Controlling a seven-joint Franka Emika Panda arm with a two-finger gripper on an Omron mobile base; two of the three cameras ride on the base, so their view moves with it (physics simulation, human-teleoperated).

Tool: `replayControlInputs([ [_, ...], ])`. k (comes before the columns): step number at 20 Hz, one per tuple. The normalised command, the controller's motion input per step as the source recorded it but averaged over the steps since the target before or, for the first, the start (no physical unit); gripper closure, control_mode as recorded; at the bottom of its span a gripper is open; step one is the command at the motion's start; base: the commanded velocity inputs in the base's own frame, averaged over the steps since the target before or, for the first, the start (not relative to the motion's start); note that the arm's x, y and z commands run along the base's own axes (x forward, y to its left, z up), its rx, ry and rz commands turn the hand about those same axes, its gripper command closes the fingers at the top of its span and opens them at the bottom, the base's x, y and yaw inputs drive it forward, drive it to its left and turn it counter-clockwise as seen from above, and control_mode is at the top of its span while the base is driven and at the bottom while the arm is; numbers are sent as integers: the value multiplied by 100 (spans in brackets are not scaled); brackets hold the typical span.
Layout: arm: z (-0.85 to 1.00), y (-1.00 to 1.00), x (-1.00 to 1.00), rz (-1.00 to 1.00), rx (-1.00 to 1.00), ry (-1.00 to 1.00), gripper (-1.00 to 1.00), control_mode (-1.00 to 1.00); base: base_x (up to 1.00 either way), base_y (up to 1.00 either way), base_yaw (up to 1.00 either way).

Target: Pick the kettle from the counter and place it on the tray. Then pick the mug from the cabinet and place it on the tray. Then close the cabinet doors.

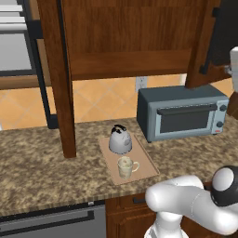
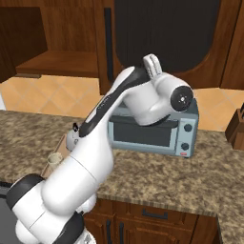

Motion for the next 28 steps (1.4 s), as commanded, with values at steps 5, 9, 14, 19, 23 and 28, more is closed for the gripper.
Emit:
replayControlInputs([
  [5, -42, 100, 74, -16, -9, 12, 100, -100, 0, 0, 0],
  [9, -28, 90, 81, -13, -2, 15, 100, -100, 0, 0, 0],
  [14, -9, 59, 78, -6, 6, 1, 100, -100, 0, 0, 0],
  [19, 5, 24, 88, -1, 15, -1, 100, -100, 0, 0, 0],
  [23, -1, 18, 100, 0, 10, 1, 100, -100, 0, 0, 0],
  [28, -36, 35, 96, 0, 0, 4, 100, -100, 0, 0, 0],
])
